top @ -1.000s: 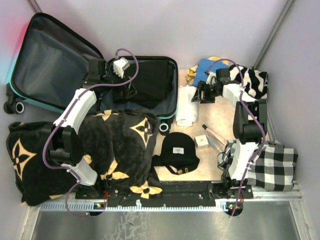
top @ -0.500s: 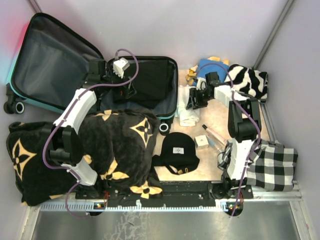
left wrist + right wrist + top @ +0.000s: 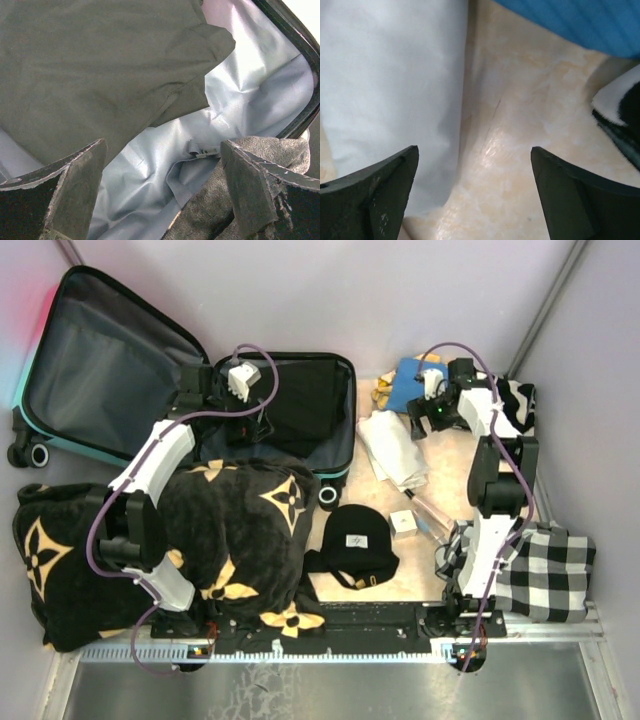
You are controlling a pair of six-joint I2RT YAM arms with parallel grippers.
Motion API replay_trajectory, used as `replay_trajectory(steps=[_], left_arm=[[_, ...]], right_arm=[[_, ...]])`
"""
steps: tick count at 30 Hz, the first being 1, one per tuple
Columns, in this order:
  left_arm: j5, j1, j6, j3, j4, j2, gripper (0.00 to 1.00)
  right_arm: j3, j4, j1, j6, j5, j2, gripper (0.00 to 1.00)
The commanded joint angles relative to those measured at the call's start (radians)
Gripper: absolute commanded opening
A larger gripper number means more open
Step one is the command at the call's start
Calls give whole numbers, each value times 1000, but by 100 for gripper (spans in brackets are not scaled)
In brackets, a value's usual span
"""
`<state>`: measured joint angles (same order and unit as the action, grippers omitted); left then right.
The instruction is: Pack the luggage
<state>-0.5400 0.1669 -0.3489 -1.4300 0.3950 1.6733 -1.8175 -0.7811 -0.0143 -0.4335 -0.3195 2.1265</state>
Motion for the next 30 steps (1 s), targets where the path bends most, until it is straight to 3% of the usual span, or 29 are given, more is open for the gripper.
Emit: replay_trajectory(steps=[1,6,12,18,25,27,30], left_arm=[[-5,-3,-4,10,-41,-35,99],[8,-2,8,27,-63,-44,100],[1,-3,14,20,-54,-39,100],[11,-3,-1,27,-41,-48,100],[28,-3,-17,56,-31,-69,100],[39,-3,-22,61,-26,-74,100],[51,-4,-21,67,-25,-80,100]], right_arm=[[149,98,45,97,16,-185,97],[384,340,180,233,200,-350,99],[494,469,308,345,367,-372,99],[597,624,354,386,349,-369,99],[682,775,376,303,356,-295,98],[713,772,364,255,354,-284,93],[758,753,284,205,277,-309,79]])
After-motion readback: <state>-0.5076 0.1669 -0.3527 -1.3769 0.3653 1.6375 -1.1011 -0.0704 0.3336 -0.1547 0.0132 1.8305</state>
